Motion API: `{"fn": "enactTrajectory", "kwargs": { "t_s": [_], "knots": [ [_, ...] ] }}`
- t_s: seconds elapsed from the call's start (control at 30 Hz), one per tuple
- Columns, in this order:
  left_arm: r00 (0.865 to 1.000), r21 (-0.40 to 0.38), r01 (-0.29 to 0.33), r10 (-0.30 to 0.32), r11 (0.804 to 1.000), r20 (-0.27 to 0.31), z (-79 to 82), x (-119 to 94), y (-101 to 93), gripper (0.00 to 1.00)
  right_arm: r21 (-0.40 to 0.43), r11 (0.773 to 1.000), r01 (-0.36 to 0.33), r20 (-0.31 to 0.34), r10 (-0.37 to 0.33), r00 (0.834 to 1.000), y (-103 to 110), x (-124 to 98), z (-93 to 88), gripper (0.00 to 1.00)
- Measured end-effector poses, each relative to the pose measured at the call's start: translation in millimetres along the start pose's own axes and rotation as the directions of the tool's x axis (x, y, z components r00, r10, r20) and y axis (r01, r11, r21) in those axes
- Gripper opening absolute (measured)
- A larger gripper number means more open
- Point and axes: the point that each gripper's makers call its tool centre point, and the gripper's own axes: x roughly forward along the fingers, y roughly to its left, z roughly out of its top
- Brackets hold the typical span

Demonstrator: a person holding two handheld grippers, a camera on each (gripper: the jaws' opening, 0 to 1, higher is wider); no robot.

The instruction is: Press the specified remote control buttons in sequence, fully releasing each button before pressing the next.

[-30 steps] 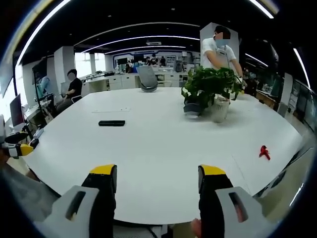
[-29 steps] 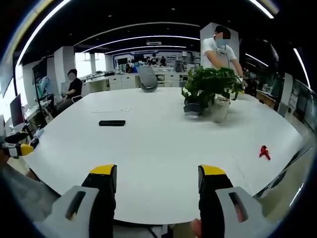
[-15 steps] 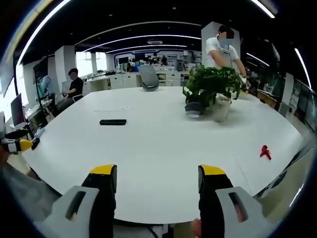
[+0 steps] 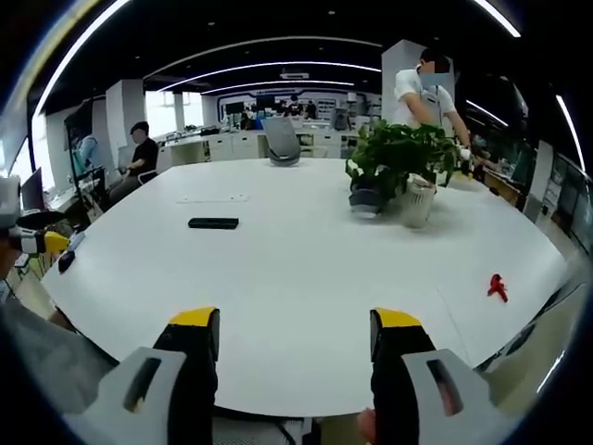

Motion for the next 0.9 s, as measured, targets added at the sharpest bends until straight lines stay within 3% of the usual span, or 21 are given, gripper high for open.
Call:
{"fn": "enactTrajectory", "kwargs": {
  "t_s": [0.53, 0.9],
  "knots": [
    [0.988, 0.154, 0.147, -0.138, 0.977, -0.067, 34.5, 42.9, -17.0, 0.77, 0.023, 1.0, 0.011, -0.001, -0.011, 1.0, -3.8, 0.1, -0.5, 0.65],
    [0.977, 0.24, 0.205, -0.183, 0.949, -0.112, 61.9, 75.6, -8.9, 0.75, 0.029, 0.999, 0.014, -0.006, -0.014, 1.0, -4.8, 0.7, -1.7, 0.64]
  ]
}}
